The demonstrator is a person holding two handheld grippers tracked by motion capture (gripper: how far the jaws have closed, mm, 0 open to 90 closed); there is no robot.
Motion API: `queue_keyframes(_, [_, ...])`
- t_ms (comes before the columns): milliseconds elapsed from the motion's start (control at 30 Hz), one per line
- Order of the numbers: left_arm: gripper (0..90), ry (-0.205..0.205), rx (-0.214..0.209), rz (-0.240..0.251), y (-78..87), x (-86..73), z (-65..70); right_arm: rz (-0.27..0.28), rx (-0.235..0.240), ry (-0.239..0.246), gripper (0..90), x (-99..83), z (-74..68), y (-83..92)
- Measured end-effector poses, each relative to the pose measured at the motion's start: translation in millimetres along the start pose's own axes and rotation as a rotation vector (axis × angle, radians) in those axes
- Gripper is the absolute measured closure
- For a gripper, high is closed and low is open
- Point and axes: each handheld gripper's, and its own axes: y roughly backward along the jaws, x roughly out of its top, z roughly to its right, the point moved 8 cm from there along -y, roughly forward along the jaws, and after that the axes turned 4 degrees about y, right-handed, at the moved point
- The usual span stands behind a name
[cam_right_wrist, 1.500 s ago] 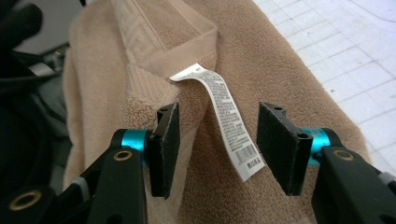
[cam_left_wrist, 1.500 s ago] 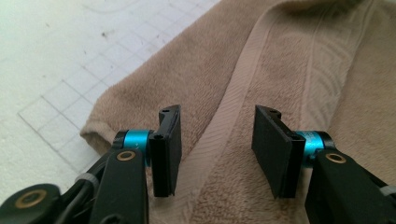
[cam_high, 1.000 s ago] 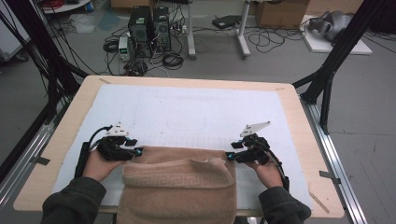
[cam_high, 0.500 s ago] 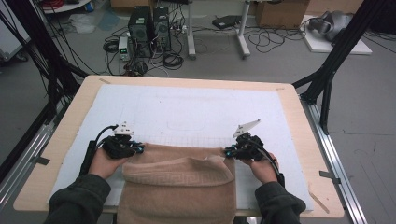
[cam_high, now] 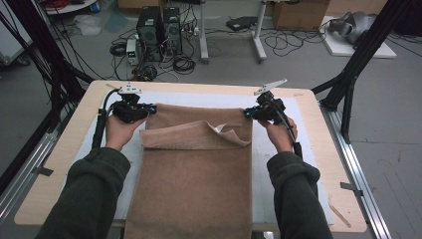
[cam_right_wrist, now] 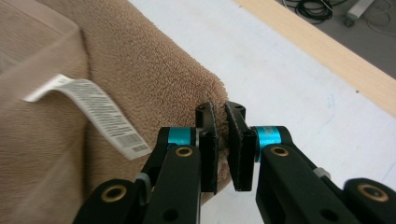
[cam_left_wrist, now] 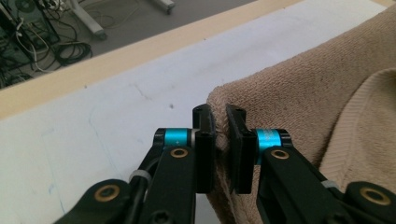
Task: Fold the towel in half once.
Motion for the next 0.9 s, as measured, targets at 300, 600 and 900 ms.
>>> queue_keyframes(300, [57.8,0.028,-0.081,-0.032,10.3,-35.4,0.0,-0.060,0.098,-0.045,50.2,-24.7,-21.3,-18.6])
queue_keyframes(600, [52.0,0.000,-0.155,-0.080,20.2,-65.8,16.6,-0.022,0.160,0.022,48.6,-23.5,-50.1,-6.4])
queue_keyframes(900, [63.0,0.005,-0.194,-0.151,12.3,-96.8,27.6,-0.072,0.143,-0.028,48.6,-50.2,-51.9,-26.2])
